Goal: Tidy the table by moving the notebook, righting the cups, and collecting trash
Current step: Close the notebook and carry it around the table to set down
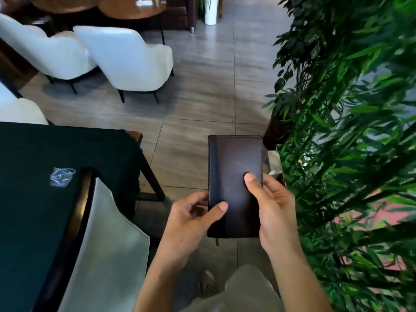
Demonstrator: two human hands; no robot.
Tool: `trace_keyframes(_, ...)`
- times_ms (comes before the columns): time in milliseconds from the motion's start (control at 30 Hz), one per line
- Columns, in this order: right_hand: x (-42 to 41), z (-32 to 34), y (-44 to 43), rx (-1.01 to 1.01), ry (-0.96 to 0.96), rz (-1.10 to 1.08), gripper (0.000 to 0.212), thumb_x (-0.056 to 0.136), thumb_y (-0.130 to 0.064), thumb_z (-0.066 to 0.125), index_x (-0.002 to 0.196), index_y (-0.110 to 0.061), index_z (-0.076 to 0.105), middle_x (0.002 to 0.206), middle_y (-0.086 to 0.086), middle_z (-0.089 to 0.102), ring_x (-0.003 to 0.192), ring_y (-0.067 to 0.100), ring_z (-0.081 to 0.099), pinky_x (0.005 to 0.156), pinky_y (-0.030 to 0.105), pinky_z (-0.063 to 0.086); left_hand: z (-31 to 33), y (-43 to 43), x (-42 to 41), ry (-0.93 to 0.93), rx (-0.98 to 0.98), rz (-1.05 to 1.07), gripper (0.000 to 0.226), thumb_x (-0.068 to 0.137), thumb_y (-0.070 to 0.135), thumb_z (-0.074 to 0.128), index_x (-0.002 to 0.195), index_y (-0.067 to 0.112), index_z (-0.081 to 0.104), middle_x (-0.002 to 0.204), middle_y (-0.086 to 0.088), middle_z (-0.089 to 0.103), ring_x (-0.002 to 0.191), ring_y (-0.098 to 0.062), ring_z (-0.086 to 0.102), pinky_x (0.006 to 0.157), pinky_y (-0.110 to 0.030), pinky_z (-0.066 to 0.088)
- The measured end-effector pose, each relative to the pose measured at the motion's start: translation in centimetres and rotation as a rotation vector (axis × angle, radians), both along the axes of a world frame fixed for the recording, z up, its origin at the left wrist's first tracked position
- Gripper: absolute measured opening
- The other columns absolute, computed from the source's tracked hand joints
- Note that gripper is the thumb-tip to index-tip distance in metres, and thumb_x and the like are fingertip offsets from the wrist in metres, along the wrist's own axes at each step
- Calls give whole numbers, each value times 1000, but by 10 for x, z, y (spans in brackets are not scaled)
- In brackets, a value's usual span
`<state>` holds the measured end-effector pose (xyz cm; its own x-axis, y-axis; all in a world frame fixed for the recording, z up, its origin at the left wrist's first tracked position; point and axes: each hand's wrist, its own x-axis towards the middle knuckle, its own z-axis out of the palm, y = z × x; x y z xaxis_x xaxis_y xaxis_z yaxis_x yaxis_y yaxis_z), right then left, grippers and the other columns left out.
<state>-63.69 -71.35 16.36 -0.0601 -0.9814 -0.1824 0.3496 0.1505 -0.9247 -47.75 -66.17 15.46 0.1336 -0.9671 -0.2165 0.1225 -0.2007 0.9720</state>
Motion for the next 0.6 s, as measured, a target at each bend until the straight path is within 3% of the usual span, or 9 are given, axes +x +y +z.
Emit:
trace_keyframes(167,19,-5,-54,-12,24,72,20,93,-18,72,111,-14,80,112,10,81,109,28,76,93,44,60,-7,-43,13,10,3,58,24,83,24,84,107,25,82,102,-3,84,96,-21,81,78,-28,64)
trace_keyframes(267,32,-7,-97,19,35,130,14,94,-16,73,105,-18,82,108,7,82,104,25,77,89,41,63,-8,-77,21,-8,0,106,26,81,31,85,107,25,82,103,-5,84,97,-25,80,81,-37,66)
trace_keyframes(400,48,-7,-162,30,62,205,13,95,-12,72,103,-16,81,106,6,82,101,22,78,85,35,63,-9,-129,30,41,35,192,24,86,20,85,110,20,81,106,-5,84,100,-25,80,82,-32,65)
trace_keyframes(500,58,-2,-212,12,82,293,13,94,-15,73,94,-24,83,100,2,83,93,17,80,74,26,63,-5,-167,33,49,13,252,22,86,23,83,108,18,81,104,-8,83,96,-24,80,77,-29,64)
trace_keyframes(600,71,3,-257,2,89,418,15,95,-16,73,95,-26,83,102,-1,83,96,15,79,76,25,63,-4,-197,39,53,24,325,25,89,24,82,112,17,79,106,-10,82,98,-27,80,81,-39,67)
